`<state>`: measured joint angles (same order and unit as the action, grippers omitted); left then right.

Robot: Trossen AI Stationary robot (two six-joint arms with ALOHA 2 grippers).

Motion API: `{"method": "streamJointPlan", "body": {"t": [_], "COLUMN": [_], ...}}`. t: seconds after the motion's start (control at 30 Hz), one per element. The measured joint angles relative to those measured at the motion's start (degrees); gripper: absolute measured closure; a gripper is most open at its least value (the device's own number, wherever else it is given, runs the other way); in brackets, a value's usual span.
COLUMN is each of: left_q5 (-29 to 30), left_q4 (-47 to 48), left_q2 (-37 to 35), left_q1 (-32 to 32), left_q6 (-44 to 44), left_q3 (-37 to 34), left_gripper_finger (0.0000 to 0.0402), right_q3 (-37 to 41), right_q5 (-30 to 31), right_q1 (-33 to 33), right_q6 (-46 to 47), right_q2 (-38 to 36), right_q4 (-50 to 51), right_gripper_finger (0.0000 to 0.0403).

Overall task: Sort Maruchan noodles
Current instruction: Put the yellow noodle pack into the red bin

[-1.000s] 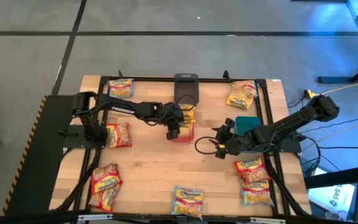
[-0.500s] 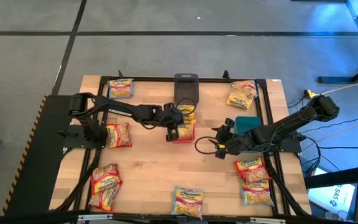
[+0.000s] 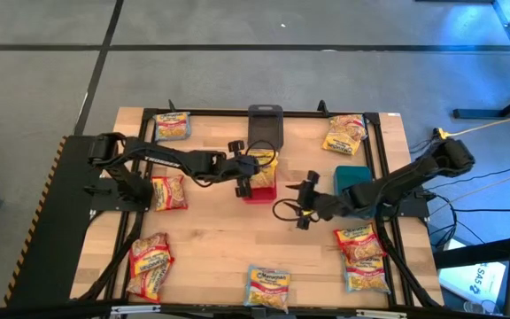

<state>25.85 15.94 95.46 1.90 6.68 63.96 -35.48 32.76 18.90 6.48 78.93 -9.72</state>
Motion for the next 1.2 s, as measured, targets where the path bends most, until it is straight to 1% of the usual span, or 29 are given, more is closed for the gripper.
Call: {"method": "streamJointPlan", "body": {"t": [0.1,0.17,0.27,0.33,0.43,0.6,0.7,0.87,0.93,1.0,1.13,1.2], "left_q5": [-0.02,-0.02,-0.02,-0.01,0.0,-0.02,-0.02,0.03,-0.56,-2.87,-6.92,-7.55], "left_q4": [-0.07,-0.08,-0.08,-0.09,-0.1,-0.31,-0.48,-0.65,-0.67,-0.74,-1.36,-1.37], "left_q2": [0.0,0.0,0.0,0.0,0.0,0.0,0.0,0.0,0.0,0.0,0.0,0.0], "left_q1": [0.08,0.08,0.08,0.08,0.08,0.1,0.1,0.1,0.08,0.08,0.08,0.1], "left_q6": [-0.02,0.0,0.0,0.02,0.0,0.01,0.0,0.02,0.16,0.64,1.03,1.04], "left_q3": [0.0,0.0,0.0,0.0,0.0,0.0,0.0,0.0,0.0,0.0,-0.02,-0.02], "left_gripper_finger": [0.0401,0.0401,0.0401,0.0401,0.0401,0.0401,0.0401,0.0401,0.0401,0.0401,0.0401,0.0401], "right_q3": [0.0,0.0,0.0,0.0,-0.26,-2.92,-4.47,-6.37,-6.74,-7.05,-7.08,-7.06], "right_q5": [-4.78,-9.14,-15.41,-19.04,-23.45,-27.77,-27.47,-22.37,-20.01,-18.9,-17.83,-17.8], "right_q1": [-3.46,-6.17,-10.59,-13.21,-16.51,-19.42,-19.47,-19.24,-19.25,-19.26,-19.26,-19.26], "right_q6": [-5.1,-7.13,-9.06,-10.2,-12.36,-15.76,-18.9,-22.52,-23.68,-24.86,-25.78,-26.03], "right_q2": [3.81,6.27,9.96,12.46,15.71,20.71,23.46,24.89,24.88,24.86,24.94,24.94], "right_q4": [-7.87,-12.1,-17.73,-21.26,-25.36,-26.23,-25.99,-23.64,-22.16,-20.93,-20.09,-20.06], "right_gripper_finger": [0.0189,0.019,0.0203,0.0224,0.0266,0.0337,0.0367,0.0398,0.0401,0.04,0.0398,0.0398]}}
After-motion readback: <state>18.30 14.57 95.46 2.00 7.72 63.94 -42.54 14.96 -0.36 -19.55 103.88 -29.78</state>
